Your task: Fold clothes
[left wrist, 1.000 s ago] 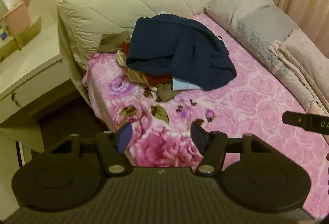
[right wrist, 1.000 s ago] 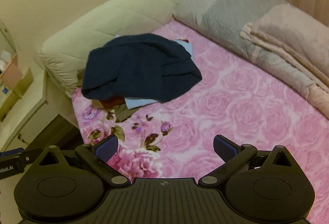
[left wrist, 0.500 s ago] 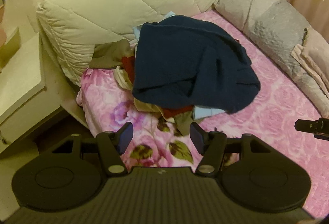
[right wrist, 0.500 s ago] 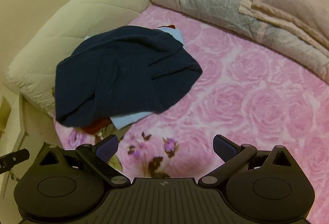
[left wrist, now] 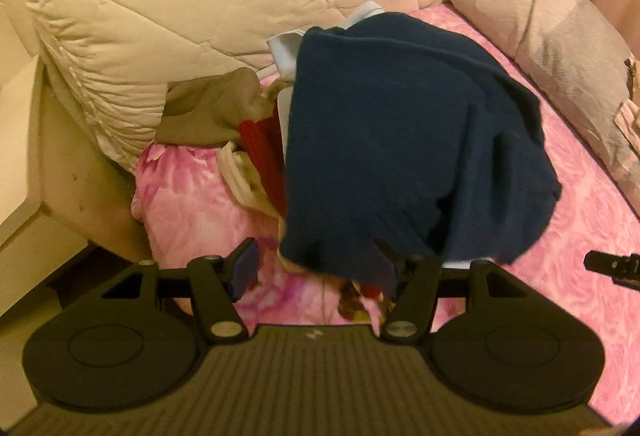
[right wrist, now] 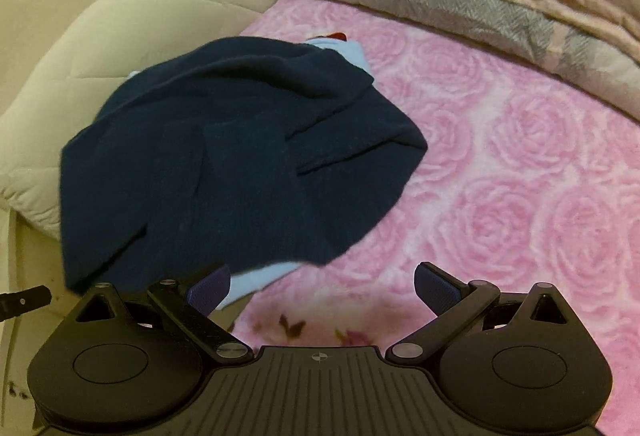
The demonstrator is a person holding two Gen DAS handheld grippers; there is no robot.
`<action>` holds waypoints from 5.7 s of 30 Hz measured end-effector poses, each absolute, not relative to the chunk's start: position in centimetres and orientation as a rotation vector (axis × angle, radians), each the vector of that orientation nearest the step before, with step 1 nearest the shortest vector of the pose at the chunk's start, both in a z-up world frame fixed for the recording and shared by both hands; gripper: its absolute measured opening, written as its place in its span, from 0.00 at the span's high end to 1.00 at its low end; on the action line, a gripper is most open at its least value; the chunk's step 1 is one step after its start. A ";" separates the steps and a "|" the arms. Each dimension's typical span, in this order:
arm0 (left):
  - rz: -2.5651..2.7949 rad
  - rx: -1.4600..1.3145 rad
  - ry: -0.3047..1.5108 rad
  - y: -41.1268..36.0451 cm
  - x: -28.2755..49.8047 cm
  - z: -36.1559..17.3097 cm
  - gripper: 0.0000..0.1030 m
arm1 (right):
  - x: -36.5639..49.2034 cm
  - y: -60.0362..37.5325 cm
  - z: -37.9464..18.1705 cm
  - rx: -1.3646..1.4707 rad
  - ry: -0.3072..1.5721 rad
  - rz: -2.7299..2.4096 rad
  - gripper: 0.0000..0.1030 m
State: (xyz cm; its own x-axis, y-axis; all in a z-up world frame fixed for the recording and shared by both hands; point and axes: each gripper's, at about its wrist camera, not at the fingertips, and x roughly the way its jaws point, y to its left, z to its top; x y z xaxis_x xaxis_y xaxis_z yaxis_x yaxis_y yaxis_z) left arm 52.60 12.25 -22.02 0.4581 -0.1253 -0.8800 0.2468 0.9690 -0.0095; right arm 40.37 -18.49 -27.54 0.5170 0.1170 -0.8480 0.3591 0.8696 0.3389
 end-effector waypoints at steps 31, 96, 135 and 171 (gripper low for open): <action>-0.592 -0.050 0.859 8.8 54.7 -16.1 0.86 | 39.4 -23.8 -26.6 0.850 0.660 -0.082 0.88; -1.294 0.687 1.172 -9.3 10.7 -11.3 0.77 | -28.2 -15.6 -9.0 0.981 0.654 -1.205 0.00; -1.276 0.815 0.956 -10.3 1.3 -11.8 0.68 | -25.2 -16.6 -13.9 0.916 0.905 -1.147 0.00; -1.328 0.738 1.153 -16.5 22.2 -22.6 0.68 | -2.8 -23.1 -26.5 0.681 0.964 -0.960 0.00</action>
State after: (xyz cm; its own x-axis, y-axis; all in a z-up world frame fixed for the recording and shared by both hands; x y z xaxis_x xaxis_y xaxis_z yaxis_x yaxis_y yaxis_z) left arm 22.23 -16.54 -22.62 -0.1310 -0.3460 -0.9291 0.9683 0.1565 -0.1948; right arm -2.80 -23.10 -26.54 0.2401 -0.3607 -0.9012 0.8997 0.4314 0.0670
